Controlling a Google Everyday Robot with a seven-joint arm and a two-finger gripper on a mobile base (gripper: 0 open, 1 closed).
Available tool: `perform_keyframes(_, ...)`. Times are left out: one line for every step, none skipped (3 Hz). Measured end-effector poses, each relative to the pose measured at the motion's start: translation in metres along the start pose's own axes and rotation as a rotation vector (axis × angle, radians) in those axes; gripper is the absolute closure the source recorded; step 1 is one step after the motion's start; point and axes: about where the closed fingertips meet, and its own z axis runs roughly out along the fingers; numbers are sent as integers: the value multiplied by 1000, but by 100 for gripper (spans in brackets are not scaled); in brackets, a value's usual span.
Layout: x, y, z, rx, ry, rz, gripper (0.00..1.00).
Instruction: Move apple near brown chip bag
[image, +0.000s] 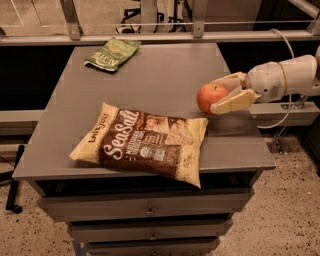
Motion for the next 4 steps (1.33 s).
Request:
perform_keyframes(5,-5,15,-53,24,-34,100)
perform_keyframes(13,2,19,-94,49,-64,100)
perform_keyframes(21,11,19,-117,61,-68,99)
perform_keyframes(28,19,24,-135,61,-60,77)
